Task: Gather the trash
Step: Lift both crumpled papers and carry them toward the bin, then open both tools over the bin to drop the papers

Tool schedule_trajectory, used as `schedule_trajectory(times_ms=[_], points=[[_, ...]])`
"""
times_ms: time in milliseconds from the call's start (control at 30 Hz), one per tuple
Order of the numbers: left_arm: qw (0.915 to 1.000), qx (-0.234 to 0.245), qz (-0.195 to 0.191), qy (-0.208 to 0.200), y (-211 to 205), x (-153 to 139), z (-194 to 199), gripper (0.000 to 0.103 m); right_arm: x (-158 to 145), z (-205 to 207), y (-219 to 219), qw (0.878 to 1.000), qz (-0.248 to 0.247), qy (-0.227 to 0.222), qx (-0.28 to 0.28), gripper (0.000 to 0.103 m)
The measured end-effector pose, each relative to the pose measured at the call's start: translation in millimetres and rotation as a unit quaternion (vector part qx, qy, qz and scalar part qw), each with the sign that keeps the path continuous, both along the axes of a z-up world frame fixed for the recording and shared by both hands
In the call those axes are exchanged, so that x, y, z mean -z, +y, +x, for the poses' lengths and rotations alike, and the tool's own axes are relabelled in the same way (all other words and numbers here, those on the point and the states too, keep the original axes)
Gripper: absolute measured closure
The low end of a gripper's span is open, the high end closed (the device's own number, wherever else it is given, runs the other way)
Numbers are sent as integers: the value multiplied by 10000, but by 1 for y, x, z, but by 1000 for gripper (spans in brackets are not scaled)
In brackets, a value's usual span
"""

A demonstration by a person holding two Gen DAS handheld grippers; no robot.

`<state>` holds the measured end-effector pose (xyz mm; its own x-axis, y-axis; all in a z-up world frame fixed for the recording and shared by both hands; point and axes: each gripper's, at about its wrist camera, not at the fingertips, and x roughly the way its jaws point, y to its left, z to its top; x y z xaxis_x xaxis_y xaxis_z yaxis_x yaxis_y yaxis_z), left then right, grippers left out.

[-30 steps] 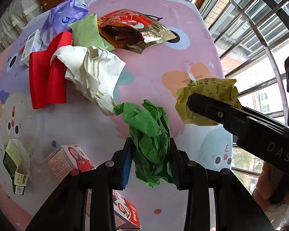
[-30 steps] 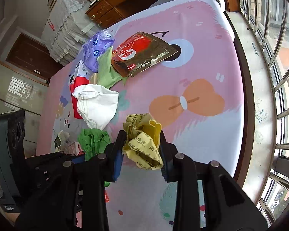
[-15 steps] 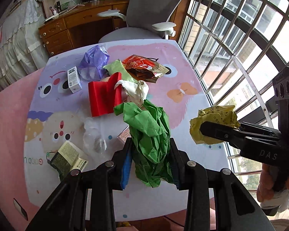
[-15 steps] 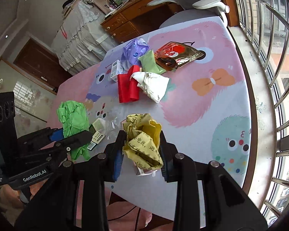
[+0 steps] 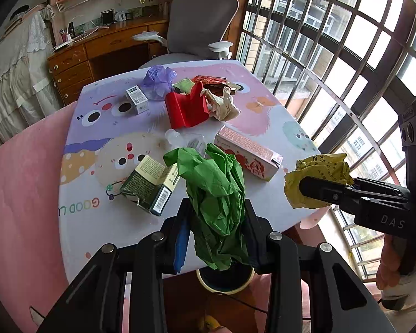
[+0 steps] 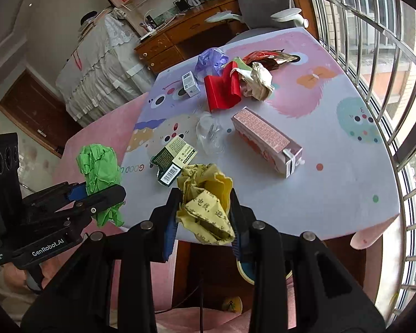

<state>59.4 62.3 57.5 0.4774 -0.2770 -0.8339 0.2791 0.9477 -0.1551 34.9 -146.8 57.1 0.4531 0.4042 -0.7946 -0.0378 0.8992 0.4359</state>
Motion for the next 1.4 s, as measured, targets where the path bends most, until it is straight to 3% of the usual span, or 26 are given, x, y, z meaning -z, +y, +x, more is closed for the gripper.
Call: schedule_trajectory(times_ms=[300, 500, 633, 733, 900, 1067, 1100, 1167, 1333, 1400], points=[[9978, 425, -228, 455, 34, 33, -76, 68, -1, -99, 54, 9973, -599, 348, 232, 75], [9950, 523, -307, 798, 25, 70, -109, 68, 37, -129, 58, 9935, -698, 824, 365, 75], [9934, 448, -189, 1035, 6, 109, -116, 68, 92, -138, 51, 9894, -641, 1199, 506, 75], [9920, 320, -101, 1219, -4, 155, -115, 68, 154, -140, 44, 9856, -582, 1480, 574, 75], [9872, 147, -128, 1584, -20, 262, -107, 68, 272, -142, 35, 9791, -605, 1818, 686, 74], [9840, 104, -127, 1776, -39, 361, -97, 63, 371, -141, 21, 9737, -651, 2046, 756, 74], [9832, 111, -115, 1816, -43, 377, -95, 60, 388, -140, 20, 9724, -656, 2112, 746, 74], [9828, 70, -74, 1845, -49, 405, -90, 37, 418, -138, 14, 9709, -610, 2195, 740, 74], [9834, 58, -31, 1814, -58, 450, -83, 16, 466, -132, 5, 9687, -643, 2286, 720, 63], [9840, 36, -20, 1780, -59, 458, -82, 15, 473, -132, 1, 9689, -613, 2270, 773, 50]])
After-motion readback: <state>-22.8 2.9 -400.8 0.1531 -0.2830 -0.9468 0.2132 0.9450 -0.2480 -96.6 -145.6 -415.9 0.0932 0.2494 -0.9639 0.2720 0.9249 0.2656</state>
